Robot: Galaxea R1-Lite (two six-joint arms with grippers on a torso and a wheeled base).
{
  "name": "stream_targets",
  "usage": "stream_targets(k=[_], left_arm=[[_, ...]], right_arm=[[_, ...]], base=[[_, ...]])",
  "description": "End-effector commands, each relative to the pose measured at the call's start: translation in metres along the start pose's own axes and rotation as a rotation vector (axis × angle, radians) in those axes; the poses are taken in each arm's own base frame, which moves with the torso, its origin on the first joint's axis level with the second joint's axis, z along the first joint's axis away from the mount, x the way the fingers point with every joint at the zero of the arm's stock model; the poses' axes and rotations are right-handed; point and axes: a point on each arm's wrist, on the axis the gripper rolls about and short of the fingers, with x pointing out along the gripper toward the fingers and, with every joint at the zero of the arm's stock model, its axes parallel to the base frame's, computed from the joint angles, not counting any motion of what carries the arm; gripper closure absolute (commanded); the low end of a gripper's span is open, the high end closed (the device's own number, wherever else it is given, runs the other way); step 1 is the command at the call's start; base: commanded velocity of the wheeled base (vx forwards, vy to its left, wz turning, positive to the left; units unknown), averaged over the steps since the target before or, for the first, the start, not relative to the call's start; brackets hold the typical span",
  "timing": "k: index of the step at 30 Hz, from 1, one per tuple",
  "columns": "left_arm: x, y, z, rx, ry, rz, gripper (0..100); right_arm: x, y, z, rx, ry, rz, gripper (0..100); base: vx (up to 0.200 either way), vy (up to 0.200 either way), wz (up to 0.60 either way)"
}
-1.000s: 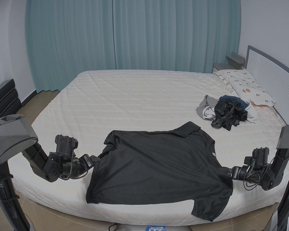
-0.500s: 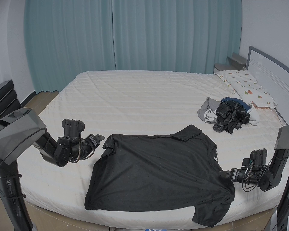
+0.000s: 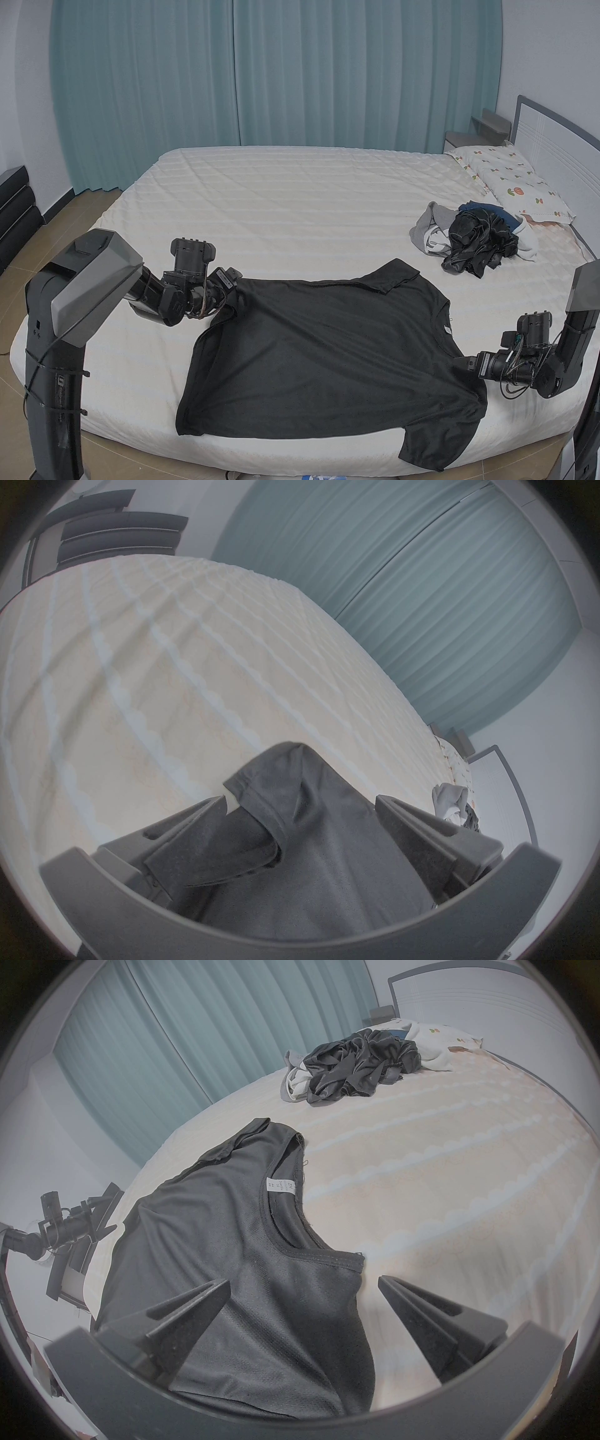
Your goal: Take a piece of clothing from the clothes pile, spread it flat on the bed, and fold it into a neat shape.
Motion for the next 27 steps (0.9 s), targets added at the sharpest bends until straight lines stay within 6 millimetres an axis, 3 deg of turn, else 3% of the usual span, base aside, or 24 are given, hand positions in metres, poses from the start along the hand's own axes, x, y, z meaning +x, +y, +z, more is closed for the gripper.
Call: stream_targets(k=[1, 6, 14, 15, 21, 27], left_arm=[[0.011, 0.006, -0.011, 0.007, 0.026, 0.023, 0], [0.012, 0.005, -0.01, 0.007, 0.024, 0.021, 0], [0.03, 0.007, -0.007, -0.002, 0.0, 0.015, 0], [0.032, 0.009, -0.008, -0.003, 0.0, 0.019, 100], [0.04, 0.013, 0.004, -0.014, -0.054, 0.032, 100], [0.044, 0.022, 0.045, -0.05, -0.172, 0.036, 100]], right_arm=[[0.002, -0.001, -0.002, 0.003, 0.008, -0.004, 0], [0.002, -0.001, -0.002, 0.003, 0.01, -0.004, 0], [0.002, -0.001, -0.003, 0.004, 0.012, -0.003, 0], [0.002, -0.002, -0.003, 0.005, 0.011, -0.004, 0], [0.002, -0.002, -0.003, 0.005, 0.011, -0.004, 0], [0.003, -0.002, -0.004, 0.006, 0.017, -0.006, 0]], base=[[0.0, 0.0, 0.0], [0.0, 0.0, 0.0], [0.0, 0.0, 0.0], [0.0, 0.0, 0.0], [0.0, 0.0, 0.0], [0.0, 0.0, 0.0]])
